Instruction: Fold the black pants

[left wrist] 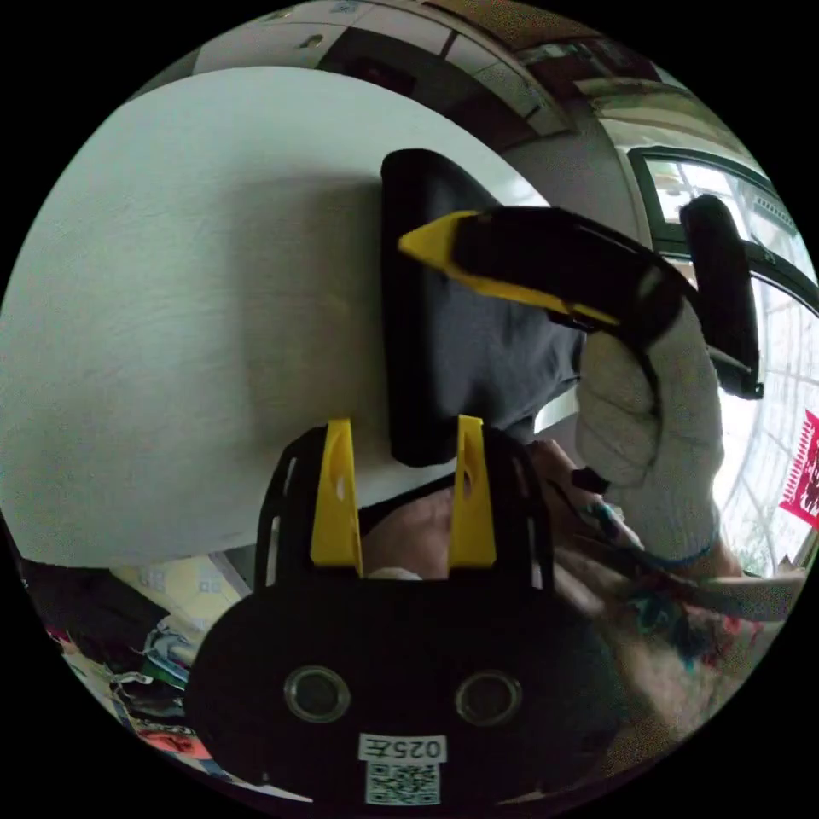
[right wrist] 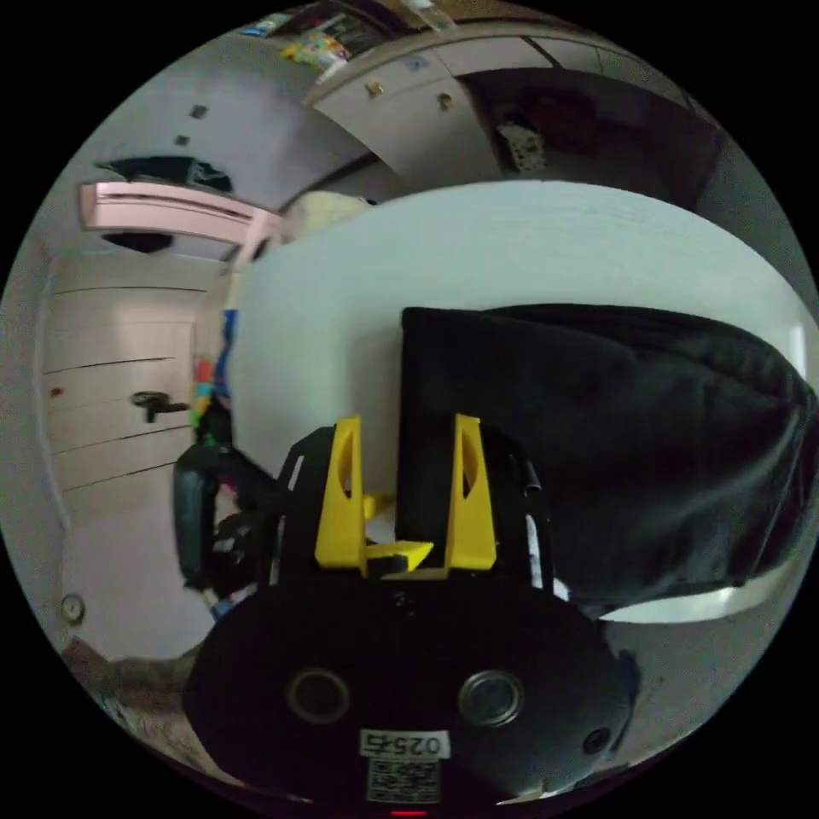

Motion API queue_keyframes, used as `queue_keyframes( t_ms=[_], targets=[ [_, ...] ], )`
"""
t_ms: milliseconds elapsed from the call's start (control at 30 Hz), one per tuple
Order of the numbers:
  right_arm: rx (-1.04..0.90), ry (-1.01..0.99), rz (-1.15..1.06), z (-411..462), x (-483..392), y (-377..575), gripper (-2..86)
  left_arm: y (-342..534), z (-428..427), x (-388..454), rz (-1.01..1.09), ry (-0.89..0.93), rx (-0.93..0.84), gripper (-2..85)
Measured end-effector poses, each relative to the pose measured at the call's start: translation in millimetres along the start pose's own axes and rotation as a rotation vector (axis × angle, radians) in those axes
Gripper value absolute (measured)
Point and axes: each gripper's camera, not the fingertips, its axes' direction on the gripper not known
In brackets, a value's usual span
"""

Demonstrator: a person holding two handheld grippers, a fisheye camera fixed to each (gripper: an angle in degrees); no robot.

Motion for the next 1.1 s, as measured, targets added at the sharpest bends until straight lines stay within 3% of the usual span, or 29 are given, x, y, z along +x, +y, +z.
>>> queue_keyframes(
  t_ms=[200,433,600,767,900,1033,1100],
  targets=[
    [0.012,0.351,0.078,31,-55,-16,10.1,-22,6,4,0.089,-0.014,-0.116,6.9],
    [-0.067,0.266,0.062,25,-36,-35,4.3,-35,-7,-22,0.076,0.139,-0.181,2.0],
    [-0.079,-0.13,0.285,7,-12,-36,0.3,26,-81,-44,0.004,0.232,0.074,1.0],
    [-0.046,-0.434,0.031,-23,-62,-19,0.1,90,-169,-55,0.03,0.315,0.253,1.0],
    [0.072,-0.658,-0.033,-112,-19,17,0.2,105,-198,13,0.209,0.31,0.247,1.2],
    [0.185,-0.454,-0.065,-186,53,53,0.1,80,-161,127,0.45,0.131,0.187,1.6],
    [0.212,-0.133,-0.1,-196,94,66,-0.1,48,-96,185,0.521,0.061,0.136,1.6]
  ],
)
